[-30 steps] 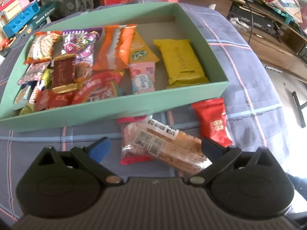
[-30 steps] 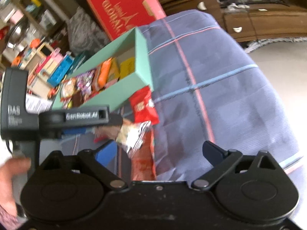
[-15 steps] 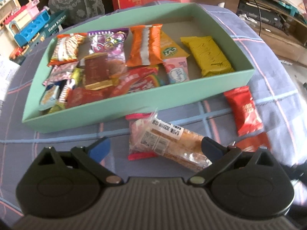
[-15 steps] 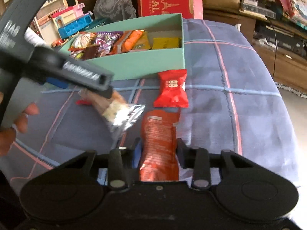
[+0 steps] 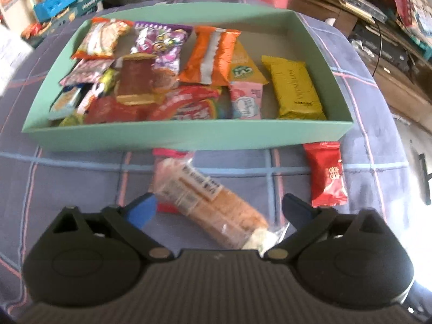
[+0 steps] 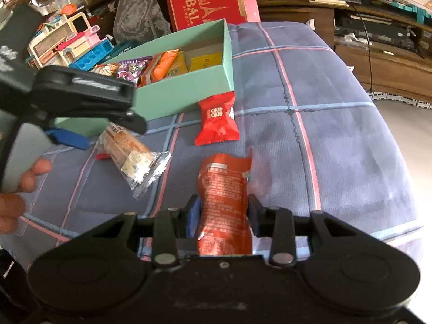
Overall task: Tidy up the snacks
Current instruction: 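Grasp the wrapped bread roll with the left tool while the right tool holds the red pouch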
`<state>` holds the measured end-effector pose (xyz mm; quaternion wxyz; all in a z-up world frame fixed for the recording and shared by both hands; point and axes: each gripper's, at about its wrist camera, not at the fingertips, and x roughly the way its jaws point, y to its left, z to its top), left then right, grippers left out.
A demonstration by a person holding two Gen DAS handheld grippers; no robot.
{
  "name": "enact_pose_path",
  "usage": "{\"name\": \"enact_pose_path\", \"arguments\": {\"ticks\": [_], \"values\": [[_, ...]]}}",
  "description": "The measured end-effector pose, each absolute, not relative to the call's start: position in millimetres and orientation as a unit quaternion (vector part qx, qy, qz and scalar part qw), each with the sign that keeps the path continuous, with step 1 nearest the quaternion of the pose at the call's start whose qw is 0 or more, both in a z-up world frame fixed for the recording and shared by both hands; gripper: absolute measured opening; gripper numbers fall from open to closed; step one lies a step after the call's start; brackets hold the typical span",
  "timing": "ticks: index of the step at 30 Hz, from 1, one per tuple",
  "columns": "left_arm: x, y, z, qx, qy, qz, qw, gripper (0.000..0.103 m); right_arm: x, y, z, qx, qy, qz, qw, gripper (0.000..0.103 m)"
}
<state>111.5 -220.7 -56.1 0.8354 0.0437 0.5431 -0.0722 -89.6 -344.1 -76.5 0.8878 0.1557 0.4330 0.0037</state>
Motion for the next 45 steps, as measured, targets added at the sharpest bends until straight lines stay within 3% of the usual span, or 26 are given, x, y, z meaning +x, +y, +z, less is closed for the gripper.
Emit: {"name": "enact_pose_path", "arguments": {"ticks": [2,10,13,21,25,28,29,30,32,36,38,40,42,45], "values": [[108.7,-224.6,-62.9,0.064,0.543,-0.072,0.834,0.077,-92.8,-346.8,-76.5,0.162,0.435,0.005,0.886,0.036],[82.4,-215.0,-64.8,0.132,0.509,-0.157,0.836,0.069,-87.2,-340.8,-76.8,0.149,0.437,0.006,0.887,0.037],[70.9,-200.8,-63.5,0.154,0.501,-0.179,0.833,0.071,-85.2,-335.2,-77.5,0.150,0.434,0.010,0.888,0.037],[65.6,-168.7,-61.5,0.117,0.517,-0.124,0.839,0.090,-73.2,-319.3,-80.0,0.174,0.430,0.037,0.885,0.037],[63.9,-171.5,-68.9,0.109,0.534,-0.126,0.829,0.088,-72.1,-317.0,-79.3,0.169,0.431,0.036,0.885,0.037],[57.9,-179.5,-75.7,0.112,0.542,-0.147,0.820,0.075,-73.5,-314.9,-79.2,0.167,0.434,0.036,0.884,0.037],[54.7,-182.1,-77.5,0.115,0.544,-0.157,0.816,0.059,-74.4,-313.9,-79.1,0.163,0.436,0.037,0.884,0.037],[50.4,-185.3,-76.8,0.125,0.537,-0.163,0.818,0.052,-75.6,-313.7,-78.7,0.158,0.437,0.039,0.885,0.037],[45.5,-189.0,-74.7,0.140,0.526,-0.179,0.820,0.045,-77.6,-312.8,-78.2,0.153,0.437,0.040,0.885,0.038],[47.0,-181.2,-74.8,0.134,0.531,-0.176,0.818,0.049,-78.3,-308.2,-78.1,0.138,0.439,0.037,0.887,0.039],[47.8,-176.6,-75.4,0.130,0.532,-0.170,0.819,0.055,-78.2,-303.1,-77.7,0.124,0.440,0.040,0.888,0.045],[48.8,-173.9,-76.4,0.125,0.533,-0.168,0.820,0.056,-77.7,-295.3,-77.7,0.111,0.443,0.046,0.889,0.059],[48.6,-171.9,-76.9,0.120,0.532,-0.169,0.821,0.057,-79.0,-283.8,-78.7,0.071,0.444,0.046,0.892,0.059],[48.0,-169.1,-77.5,0.118,0.529,-0.172,0.823,0.056,-82.3,-262.0,-82.2,-0.014,0.438,0.035,0.898,0.046]]}}
